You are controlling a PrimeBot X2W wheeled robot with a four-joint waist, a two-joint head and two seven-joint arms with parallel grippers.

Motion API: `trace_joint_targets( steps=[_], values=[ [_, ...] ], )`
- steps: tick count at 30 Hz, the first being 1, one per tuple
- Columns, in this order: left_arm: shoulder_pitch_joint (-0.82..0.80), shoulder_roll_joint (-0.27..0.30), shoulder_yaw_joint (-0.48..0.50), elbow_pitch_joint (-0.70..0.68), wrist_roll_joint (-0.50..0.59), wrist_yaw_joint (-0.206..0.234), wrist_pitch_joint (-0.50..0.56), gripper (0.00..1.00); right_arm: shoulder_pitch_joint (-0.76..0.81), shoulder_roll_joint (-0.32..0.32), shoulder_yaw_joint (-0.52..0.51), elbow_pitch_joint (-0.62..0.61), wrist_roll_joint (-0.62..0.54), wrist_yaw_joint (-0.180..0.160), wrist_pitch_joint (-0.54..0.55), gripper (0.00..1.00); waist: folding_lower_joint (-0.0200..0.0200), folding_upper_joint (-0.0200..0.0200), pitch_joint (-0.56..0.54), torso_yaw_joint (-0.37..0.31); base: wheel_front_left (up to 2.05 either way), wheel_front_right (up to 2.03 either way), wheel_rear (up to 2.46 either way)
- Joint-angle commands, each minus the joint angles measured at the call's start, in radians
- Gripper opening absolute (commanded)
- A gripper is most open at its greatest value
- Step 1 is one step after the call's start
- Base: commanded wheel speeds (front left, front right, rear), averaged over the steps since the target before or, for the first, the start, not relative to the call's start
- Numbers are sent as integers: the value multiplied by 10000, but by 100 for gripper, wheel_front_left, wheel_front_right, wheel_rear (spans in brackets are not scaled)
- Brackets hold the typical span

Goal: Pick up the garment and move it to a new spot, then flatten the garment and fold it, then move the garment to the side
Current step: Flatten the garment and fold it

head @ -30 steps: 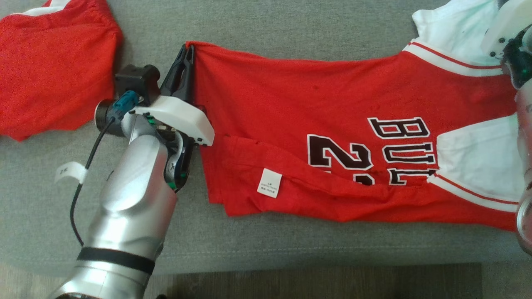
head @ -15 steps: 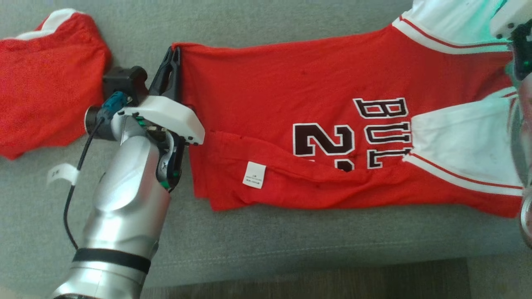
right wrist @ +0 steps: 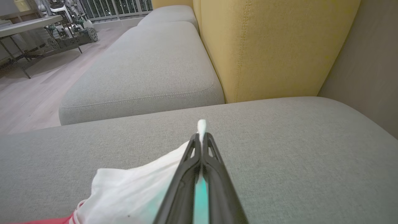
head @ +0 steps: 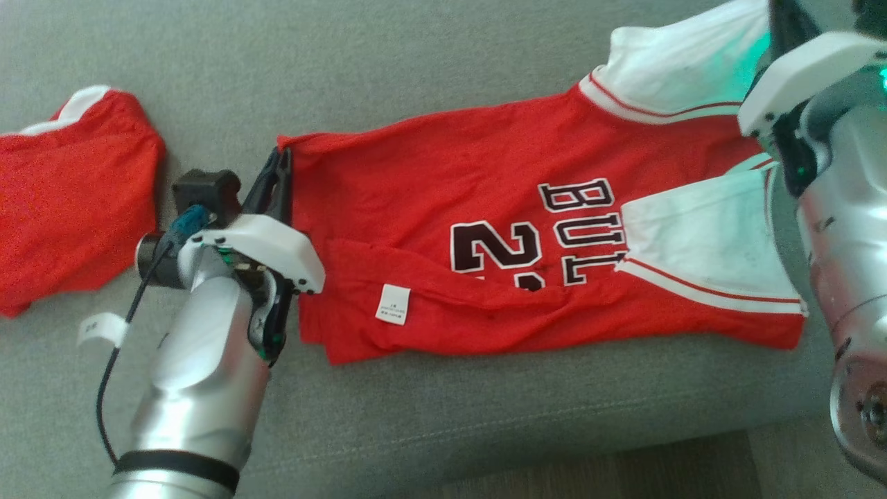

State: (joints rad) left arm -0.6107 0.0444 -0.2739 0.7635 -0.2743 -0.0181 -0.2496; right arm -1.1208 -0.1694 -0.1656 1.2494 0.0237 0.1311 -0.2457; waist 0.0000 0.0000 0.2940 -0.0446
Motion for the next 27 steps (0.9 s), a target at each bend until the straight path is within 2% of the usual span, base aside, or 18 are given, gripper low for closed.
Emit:
trace_joint_targets(
  steps=[1,8,13,19,27],
  values=[
    [-167,346,367,-305,64,6,-122,0,-119,123,212,-285,98,-4,13,0,0,0,-184,-142,0,0,0],
    [450,478,587,-514,155,104,-122,0,799,259,1399,-569,1022,-4,317,0,0,0,-899,-358,0,0,0],
    [1204,411,464,-749,278,89,-122,0,1761,2,2085,-1194,1834,-4,693,0,0,0,-1483,-444,0,0,0],
    [2212,455,504,-1122,343,165,-122,0,3367,-575,2566,-2687,2914,-4,1760,0,0,0,-2220,-555,0,0,0],
    [3096,641,442,-1490,392,200,-122,0,5663,-1345,2822,-5500,3765,-4,4232,0,0,0,-2662,-658,0,0,0]
  ],
)
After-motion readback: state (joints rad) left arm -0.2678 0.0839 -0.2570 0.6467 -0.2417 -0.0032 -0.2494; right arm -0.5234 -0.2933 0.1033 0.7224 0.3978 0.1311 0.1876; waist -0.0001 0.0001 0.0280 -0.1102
